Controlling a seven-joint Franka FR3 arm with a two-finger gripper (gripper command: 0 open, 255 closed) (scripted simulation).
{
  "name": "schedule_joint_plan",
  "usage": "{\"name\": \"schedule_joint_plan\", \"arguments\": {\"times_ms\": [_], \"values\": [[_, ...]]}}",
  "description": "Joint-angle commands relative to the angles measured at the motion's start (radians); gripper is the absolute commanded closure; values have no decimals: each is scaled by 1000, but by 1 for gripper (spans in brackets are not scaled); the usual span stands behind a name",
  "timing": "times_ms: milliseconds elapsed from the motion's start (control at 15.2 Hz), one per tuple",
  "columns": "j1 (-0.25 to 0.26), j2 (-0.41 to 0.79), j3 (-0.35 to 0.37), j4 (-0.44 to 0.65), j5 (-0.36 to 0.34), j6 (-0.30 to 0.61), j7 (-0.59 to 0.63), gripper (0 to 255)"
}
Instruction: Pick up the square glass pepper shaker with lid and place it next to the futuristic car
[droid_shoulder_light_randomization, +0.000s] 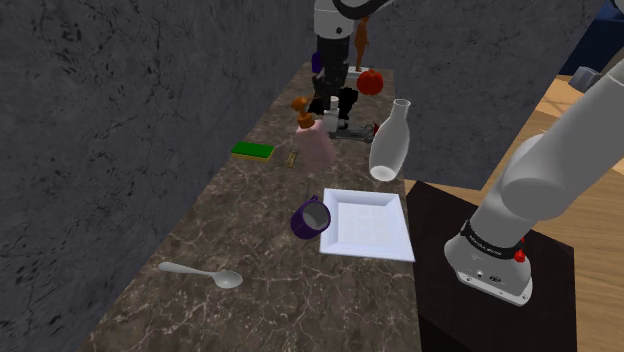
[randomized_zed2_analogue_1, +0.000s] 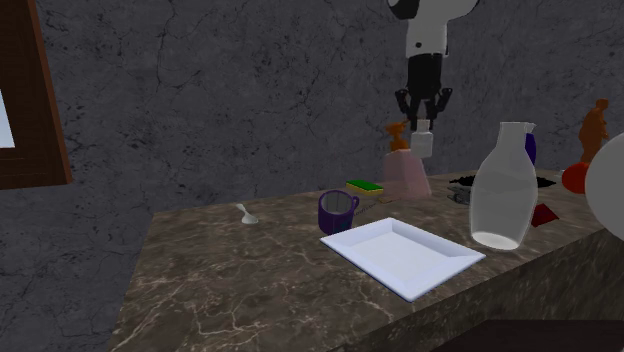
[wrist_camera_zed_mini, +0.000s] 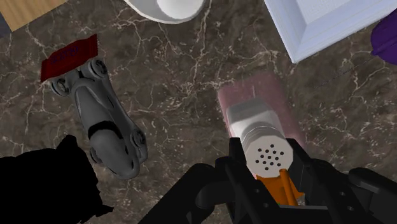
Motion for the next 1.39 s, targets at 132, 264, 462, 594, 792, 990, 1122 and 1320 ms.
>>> {"name": "schedule_joint_plan", "arguments": {"times_ms": [132, 264, 462, 594, 792, 990, 1122, 1320], "values": [[-36, -77, -62, -81, -2, 7, -100, 255], [-53, -107, -94, -112, -8, 8, -148, 255], [-81, -145, -143, -149, -21, 9, -220, 255], [-91, -155, -160, -172, -27, 23, -244, 255], [-91, -151, -160, -209, -27, 64, -242, 255], [-90, -144, -160, -244, -28, 105, -241, 255], [-91, -139, -159, -266, -28, 133, -240, 255], [-91, -129, -159, -298, -29, 174, -238, 255]]}}
